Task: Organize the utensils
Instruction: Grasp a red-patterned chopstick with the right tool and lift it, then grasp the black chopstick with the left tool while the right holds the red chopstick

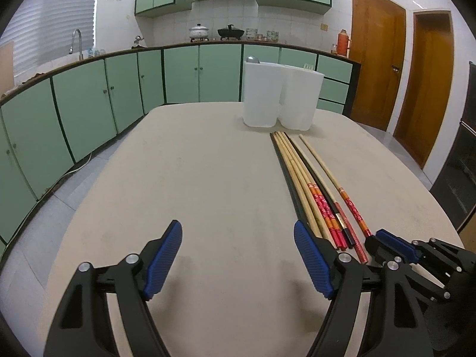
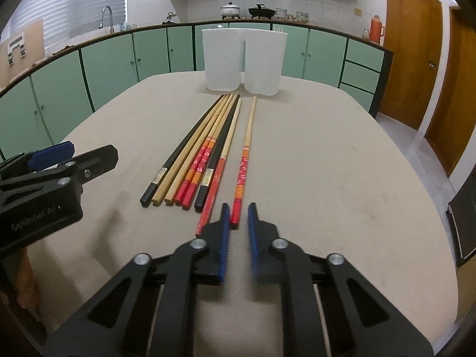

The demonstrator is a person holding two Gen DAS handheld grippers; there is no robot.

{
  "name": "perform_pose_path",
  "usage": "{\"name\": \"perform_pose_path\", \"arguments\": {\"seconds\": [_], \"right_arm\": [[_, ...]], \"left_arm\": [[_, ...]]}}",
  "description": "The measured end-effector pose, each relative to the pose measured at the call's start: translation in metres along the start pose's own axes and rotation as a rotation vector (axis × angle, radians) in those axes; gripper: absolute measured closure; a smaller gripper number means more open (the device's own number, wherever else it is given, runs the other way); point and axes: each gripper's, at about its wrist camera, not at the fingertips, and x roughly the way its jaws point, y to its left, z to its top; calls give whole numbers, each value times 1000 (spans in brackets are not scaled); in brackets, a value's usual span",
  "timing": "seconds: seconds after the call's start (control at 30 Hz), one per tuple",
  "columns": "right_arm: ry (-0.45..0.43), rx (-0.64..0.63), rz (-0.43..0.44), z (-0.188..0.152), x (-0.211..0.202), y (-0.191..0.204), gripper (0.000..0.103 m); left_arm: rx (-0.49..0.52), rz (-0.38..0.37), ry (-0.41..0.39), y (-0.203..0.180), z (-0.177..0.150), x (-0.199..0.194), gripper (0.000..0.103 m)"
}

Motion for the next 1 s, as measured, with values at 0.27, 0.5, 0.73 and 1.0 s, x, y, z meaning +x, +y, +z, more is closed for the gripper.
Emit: {"name": "perform_pose_path", "arguments": {"seconds": [0.27,0.5,0.73,1.0], "right_arm": [[-1,40,-36,0,-3,-20,98],[-2,94,-35,-2,-3,-40,98],[-7,108,-16,-4,-3,-44,98],[-9,115,2,-6,-3,-46,98]], "left_arm": [[15,-33,28,-15,-4,1,27],[48,-13,70,-27,-5,10,33],[37,-4,116,-26,-6,19,37],[57,12,141,-34,-7,25,45]]}}
